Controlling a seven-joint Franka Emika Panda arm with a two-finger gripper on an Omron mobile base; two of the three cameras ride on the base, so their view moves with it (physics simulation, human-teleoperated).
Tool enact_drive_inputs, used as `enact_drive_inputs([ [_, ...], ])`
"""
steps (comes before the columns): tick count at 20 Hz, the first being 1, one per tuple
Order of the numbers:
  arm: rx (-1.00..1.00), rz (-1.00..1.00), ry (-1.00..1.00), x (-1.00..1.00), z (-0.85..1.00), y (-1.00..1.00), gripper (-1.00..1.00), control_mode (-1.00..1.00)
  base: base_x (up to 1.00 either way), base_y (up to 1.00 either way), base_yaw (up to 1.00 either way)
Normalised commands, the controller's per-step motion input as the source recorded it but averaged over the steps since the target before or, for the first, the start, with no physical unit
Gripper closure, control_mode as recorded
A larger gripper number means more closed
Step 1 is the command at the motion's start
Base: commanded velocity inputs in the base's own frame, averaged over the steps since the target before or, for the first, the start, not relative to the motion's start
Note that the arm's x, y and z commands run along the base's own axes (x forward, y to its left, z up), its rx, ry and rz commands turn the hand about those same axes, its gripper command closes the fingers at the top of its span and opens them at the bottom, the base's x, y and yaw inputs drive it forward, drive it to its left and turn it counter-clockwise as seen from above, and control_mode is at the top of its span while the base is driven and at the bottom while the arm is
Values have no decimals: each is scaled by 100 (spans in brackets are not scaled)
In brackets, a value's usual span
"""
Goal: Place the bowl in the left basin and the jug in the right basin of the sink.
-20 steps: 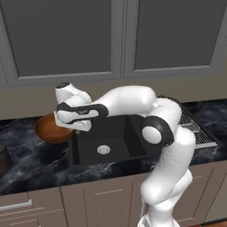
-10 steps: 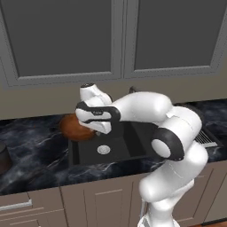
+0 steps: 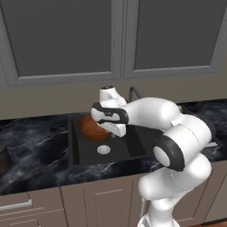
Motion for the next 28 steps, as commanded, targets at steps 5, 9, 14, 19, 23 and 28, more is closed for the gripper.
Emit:
enact_drive_inputs([
  [5,1,1,0,14,-40,-53,100,-100,0,0,0],
  [9,0,14,0,17,-46,-40,100,-100,0,0,0],
  [14,1,13,3,4,-39,-4,100,-100,0,0,0],
  [19,0,1,8,20,-52,0,100,-100,0,0,0],
  [23,-5,0,8,29,-38,-4,100,-100,0,0,0],
  [28,-3,-1,6,27,-33,0,100,-100,0,0,0],
])
